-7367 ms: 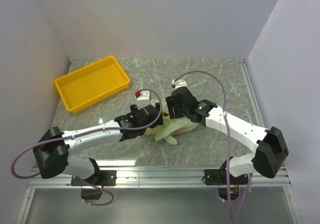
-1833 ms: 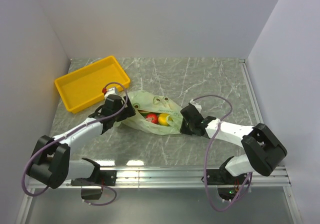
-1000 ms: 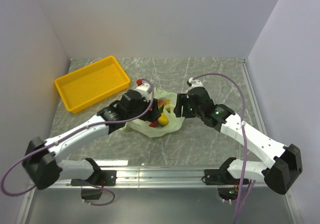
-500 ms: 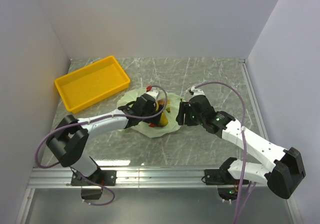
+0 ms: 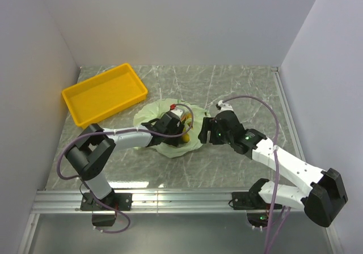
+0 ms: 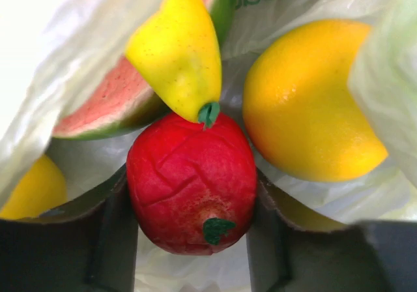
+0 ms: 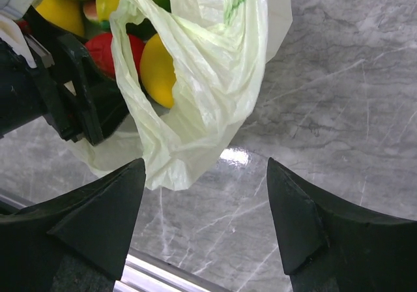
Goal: Untie the knot of the plastic bag and take out the fruit
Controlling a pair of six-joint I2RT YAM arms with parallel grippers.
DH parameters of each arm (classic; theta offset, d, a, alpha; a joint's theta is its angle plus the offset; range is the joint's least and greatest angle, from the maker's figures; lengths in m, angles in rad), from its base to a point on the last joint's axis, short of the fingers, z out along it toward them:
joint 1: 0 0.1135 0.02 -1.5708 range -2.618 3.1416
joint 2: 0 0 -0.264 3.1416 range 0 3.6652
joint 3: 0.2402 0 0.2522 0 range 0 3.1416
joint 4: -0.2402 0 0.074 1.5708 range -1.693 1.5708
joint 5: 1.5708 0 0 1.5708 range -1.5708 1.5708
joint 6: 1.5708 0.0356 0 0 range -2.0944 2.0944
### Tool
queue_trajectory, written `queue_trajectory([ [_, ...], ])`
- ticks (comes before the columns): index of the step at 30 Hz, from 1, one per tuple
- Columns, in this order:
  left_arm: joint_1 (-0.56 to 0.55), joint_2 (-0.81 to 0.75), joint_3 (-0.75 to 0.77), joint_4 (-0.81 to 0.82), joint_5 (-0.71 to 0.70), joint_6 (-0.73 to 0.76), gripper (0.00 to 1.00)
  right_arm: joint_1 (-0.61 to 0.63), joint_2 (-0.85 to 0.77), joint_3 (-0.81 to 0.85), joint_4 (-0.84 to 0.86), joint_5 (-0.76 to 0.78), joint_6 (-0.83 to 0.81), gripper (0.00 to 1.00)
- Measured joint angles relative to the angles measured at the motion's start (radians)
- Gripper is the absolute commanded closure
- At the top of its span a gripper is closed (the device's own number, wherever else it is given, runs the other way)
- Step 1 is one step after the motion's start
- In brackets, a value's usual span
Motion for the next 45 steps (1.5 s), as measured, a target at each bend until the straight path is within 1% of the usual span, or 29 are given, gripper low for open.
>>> queue_trajectory([
  [1, 0.0, -0.003, 0.0, -0.002, 0.001, -0.007, 0.66, 0.0, -0.009, -0.005, 0.001, 0.001, 0.004, 0.18],
  [3, -0.001, -0.019, 0.0, -0.009, 0.003, -0.008, 0.77, 0.0, -0.033, -0.019, 0.008, 0.003, 0.013, 0.18],
  [4, -0.002, -0.034, 0.0, -0.018, 0.004, -0.014, 0.78, 0.0, -0.046, -0.024, 0.008, 0.005, 0.016, 0.18],
  [9, -0.002, -0.168, 0.001, -0.051, 0.023, -0.02, 0.77, 0.0, -0.093, -0.04, 0.026, 0.025, 0.029, 0.17],
  [12, -0.002, -0.265, 0.021, -0.089, 0.047, -0.035, 0.76, 0.0, -0.107, -0.051, 0.044, 0.033, 0.042, 0.13],
  [13, -0.002, -0.291, 0.038, -0.105, 0.056, -0.039, 0.76, 0.0, -0.109, -0.053, 0.045, 0.036, 0.045, 0.1],
  [18, 0.022, -0.386, 0.159, -0.179, 0.087, -0.058, 0.73, 0.0, -0.133, -0.068, 0.058, 0.053, 0.067, 0.04],
  [20, 0.086, -0.406, 0.224, -0.206, 0.119, -0.069, 0.72, 0.0, -0.149, -0.072, 0.059, 0.054, 0.067, 0.02],
  [22, 0.2, -0.41, 0.288, -0.221, 0.155, -0.082, 0.7, 0.0, -0.166, -0.072, 0.06, 0.054, 0.066, 0.0],
  [26, 0.442, -0.393, 0.358, -0.219, 0.157, -0.105, 0.66, 0.0, -0.195, -0.072, 0.058, 0.055, 0.064, 0.0],
  [30, 0.636, -0.294, 0.393, -0.193, 0.164, -0.148, 0.64, 0.0, -0.229, -0.072, 0.044, 0.056, 0.061, 0.0],
  [34, 0.779, -0.105, 0.415, -0.142, 0.151, -0.193, 0.64, 0.0, -0.267, -0.072, 0.016, 0.056, 0.056, 0.0],
  [37, 0.845, 0.053, 0.459, -0.126, 0.143, -0.218, 0.64, 0.0, -0.313, -0.072, -0.004, 0.059, 0.047, 0.0],
  [39, 0.867, 0.146, 0.507, -0.127, 0.137, -0.221, 0.62, 0.0, -0.35, -0.072, -0.019, 0.065, 0.043, 0.0],
  [40, 0.874, 0.195, 0.539, -0.119, 0.137, -0.222, 0.6, 0.0, -0.37, -0.072, -0.027, 0.068, 0.039, 0.0],
  [41, 0.877, 0.241, 0.571, -0.114, 0.137, -0.222, 0.54, 0.0, -0.387, -0.072, -0.037, 0.07, 0.036, 0.0],
  [44, 0.878, 0.364, 0.684, -0.094, 0.153, -0.229, 0.43, 0.0, -0.421, -0.072, -0.066, 0.076, 0.034, 0.0],
  [45, 0.879, 0.403, 0.724, -0.091, 0.159, -0.232, 0.31, 0.0, -0.43, -0.072, -0.078, 0.076, 0.036, 0.0],
])
